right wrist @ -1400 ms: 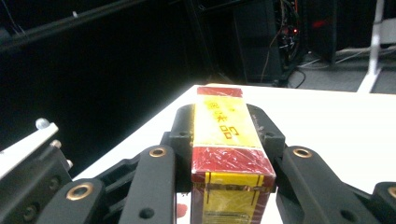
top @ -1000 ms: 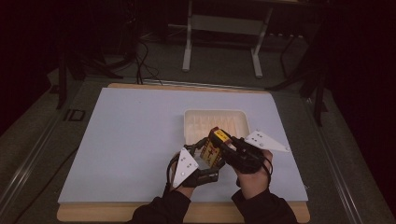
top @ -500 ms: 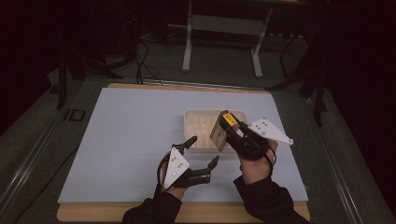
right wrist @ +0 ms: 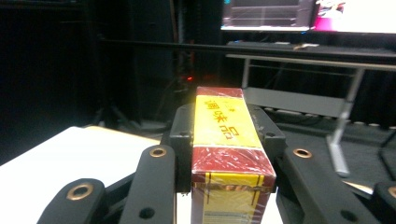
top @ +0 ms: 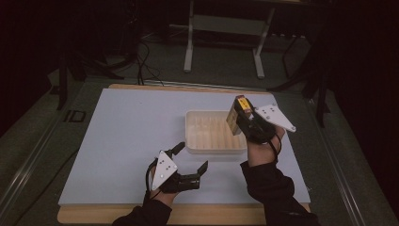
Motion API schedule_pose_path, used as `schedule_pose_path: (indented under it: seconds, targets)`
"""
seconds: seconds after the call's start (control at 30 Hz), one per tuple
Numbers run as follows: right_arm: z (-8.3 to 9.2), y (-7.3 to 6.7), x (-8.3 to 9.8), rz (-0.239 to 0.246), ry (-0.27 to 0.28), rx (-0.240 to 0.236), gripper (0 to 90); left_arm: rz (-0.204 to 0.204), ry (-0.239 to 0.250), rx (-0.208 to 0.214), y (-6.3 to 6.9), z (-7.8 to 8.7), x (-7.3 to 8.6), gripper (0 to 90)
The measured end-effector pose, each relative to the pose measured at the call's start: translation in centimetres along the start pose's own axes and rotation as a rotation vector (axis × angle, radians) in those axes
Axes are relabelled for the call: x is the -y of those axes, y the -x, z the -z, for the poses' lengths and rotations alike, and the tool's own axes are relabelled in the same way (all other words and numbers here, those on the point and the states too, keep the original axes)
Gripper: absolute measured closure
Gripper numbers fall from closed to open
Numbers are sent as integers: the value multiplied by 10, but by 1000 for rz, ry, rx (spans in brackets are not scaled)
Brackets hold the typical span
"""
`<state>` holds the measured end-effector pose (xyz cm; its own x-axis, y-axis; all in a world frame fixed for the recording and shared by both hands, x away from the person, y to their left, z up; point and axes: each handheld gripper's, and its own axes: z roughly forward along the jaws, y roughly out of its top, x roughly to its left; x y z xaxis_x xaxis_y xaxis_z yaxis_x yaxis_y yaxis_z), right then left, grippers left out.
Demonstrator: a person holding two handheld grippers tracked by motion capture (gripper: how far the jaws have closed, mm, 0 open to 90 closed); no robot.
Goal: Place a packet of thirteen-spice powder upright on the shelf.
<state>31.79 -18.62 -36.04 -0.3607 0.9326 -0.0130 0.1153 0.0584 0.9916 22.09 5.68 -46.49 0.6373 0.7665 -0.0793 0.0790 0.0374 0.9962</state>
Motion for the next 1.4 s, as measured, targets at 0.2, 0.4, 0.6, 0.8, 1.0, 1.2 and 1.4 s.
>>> schedule_pose_path:
  seconds: [0.2,0.4,0.6,0.8,1.0,1.2,1.4]
  targets:
    - [-14,4,5,-1,13,59,678,1,-21,-11,-2,8,4,73]
    - [-25,10,17,-14,-13,87,678,6,-32,-28,-5,15,7,49]
    - [-31,14,31,-28,-37,104,678,0,-42,-24,-4,19,12,24]
    - [-37,20,42,-51,-61,118,678,5,-54,-33,-6,17,16,18]
    - [-42,23,53,-73,-88,133,678,18,-50,-43,-8,16,19,18]
    - [-45,26,62,-86,-110,143,678,17,-47,-46,-8,16,19,18]
    - [-46,29,70,-90,-137,149,678,9,-45,-43,-7,16,19,18]
